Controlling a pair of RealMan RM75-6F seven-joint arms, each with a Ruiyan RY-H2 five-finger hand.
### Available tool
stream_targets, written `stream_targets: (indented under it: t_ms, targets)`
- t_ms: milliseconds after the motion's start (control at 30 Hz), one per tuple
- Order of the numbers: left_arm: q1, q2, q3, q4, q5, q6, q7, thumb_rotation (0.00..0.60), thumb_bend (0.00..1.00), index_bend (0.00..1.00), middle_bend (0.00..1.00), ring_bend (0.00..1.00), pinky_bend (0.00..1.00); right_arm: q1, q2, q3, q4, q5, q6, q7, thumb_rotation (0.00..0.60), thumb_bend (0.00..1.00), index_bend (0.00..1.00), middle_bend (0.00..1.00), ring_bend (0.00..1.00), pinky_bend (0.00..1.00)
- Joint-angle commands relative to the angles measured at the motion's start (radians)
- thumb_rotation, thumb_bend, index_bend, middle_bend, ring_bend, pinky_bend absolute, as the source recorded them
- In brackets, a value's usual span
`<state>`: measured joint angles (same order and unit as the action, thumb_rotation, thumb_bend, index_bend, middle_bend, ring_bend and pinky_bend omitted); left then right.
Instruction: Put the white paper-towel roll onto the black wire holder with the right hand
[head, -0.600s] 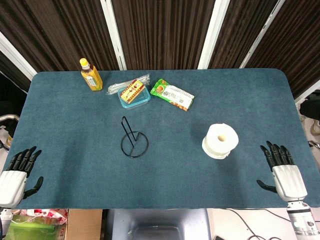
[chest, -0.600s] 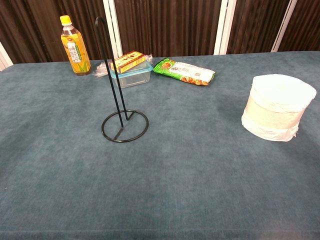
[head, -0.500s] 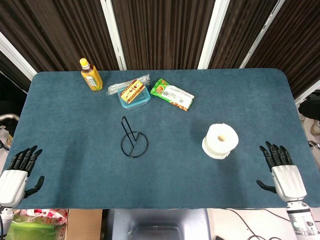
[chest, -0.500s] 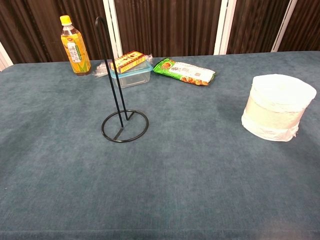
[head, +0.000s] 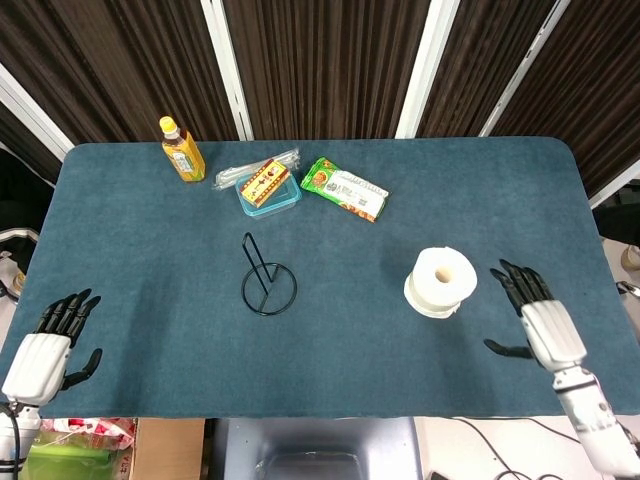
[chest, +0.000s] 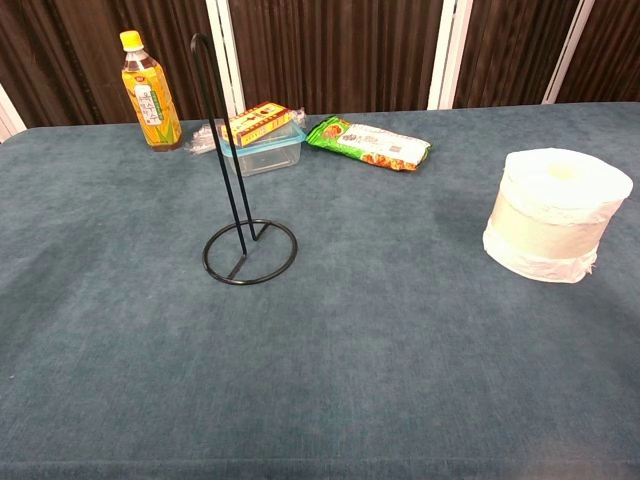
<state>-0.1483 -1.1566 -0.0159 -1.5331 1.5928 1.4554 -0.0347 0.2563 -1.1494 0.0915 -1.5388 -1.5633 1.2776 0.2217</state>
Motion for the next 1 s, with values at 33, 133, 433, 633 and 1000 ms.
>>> stream_targets:
  t_ms: [33,133,433,633,1000]
  targets:
    - [0.002,0.005,-0.006,0.001,-0.027,-0.009,0.004,0.600,0.43,0.00,0.00,0.00,0.11,0.103,0.002,0.051,0.067,0.066,-0.137,0.123,0.600,0.10,0.00,0.00,0.00,0.00]
    - [0.008,0.009,-0.013,-0.006,-0.049,-0.005,0.014,0.600,0.43,0.00,0.00,0.00,0.11,0.132,-0.021,0.061,0.120,0.097,-0.178,0.118,0.600,0.10,0.00,0.00,0.00,0.00]
    - [0.011,0.009,-0.012,-0.006,-0.060,-0.006,0.033,0.600,0.43,0.00,0.00,0.00,0.11,0.207,-0.108,0.054,0.272,0.143,-0.337,0.253,0.600,0.07,0.00,0.00,0.00,0.00]
    - [0.007,0.005,-0.015,-0.013,-0.070,-0.015,0.044,0.600,0.43,0.00,0.00,0.00,0.11,0.232,-0.161,0.033,0.361,0.112,-0.352,0.325,0.600,0.05,0.00,0.00,0.00,0.00]
    - [-0.002,0.000,-0.020,-0.017,-0.090,-0.035,0.062,0.600,0.43,0.00,0.00,0.00,0.11,0.292,-0.263,0.028,0.457,0.082,-0.355,0.395,0.600,0.05,0.00,0.00,0.00,0.00]
